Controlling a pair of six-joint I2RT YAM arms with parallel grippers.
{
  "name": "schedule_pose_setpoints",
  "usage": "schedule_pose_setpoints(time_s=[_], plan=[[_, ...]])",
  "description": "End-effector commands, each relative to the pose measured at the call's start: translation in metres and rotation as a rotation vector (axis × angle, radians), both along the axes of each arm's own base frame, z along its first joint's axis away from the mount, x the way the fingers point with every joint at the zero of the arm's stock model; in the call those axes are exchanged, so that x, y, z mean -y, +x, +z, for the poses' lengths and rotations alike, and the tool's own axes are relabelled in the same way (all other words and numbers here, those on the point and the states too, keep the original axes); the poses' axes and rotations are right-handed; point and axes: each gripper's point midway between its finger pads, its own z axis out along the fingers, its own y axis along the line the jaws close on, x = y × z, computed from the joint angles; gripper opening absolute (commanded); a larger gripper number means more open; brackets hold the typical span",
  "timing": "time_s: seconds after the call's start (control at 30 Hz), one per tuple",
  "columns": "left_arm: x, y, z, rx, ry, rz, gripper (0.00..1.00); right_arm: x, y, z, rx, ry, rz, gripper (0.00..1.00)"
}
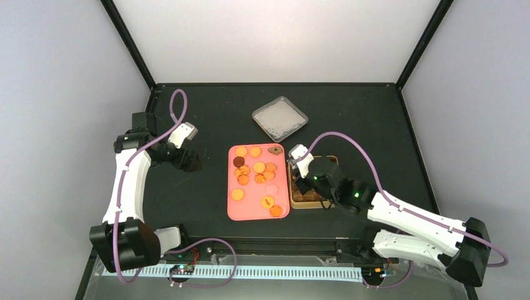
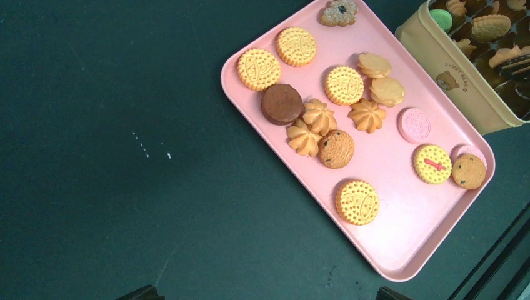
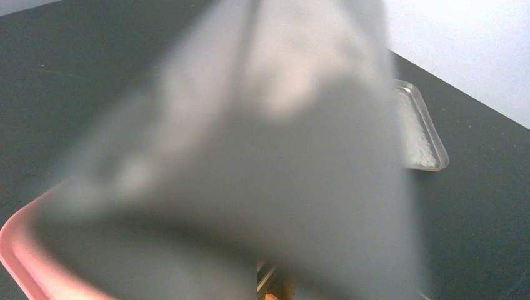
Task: Pack the cookies
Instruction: Place the fake cookies in the empty pocket of the box.
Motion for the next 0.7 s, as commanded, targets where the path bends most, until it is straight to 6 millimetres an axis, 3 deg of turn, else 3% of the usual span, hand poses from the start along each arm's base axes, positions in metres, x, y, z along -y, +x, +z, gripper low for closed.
schedule_pose_setpoints(time_s=[0.0,0.17,0.33,0.47,0.67], plan=[[0.0,-0.001,0.005,0.021,-0.001,-0.01,0.92,0.004,0.01,0.027,0.067,0.039,-0.043,0.24],[0.001,-0.001,0.006,0.022,-0.005,-0.01,0.92,0.005,0.007,0.034,0.077,0.059,-0.028,0.29],[0.0,0.0,0.006,0.021,-0.005,-0.009,0.92,0.006,0.005,0.037,0.077,0.07,-0.025,0.29],[0.001,0.0,0.007,0.021,-0.006,-0.011,0.92,0.005,0.003,0.05,0.095,0.108,-0.013,0.27],[0.0,0.001,0.006,0.023,-0.004,-0.009,0.92,-0.019,-0.005,0.074,0.101,0.179,0.105,0.26]])
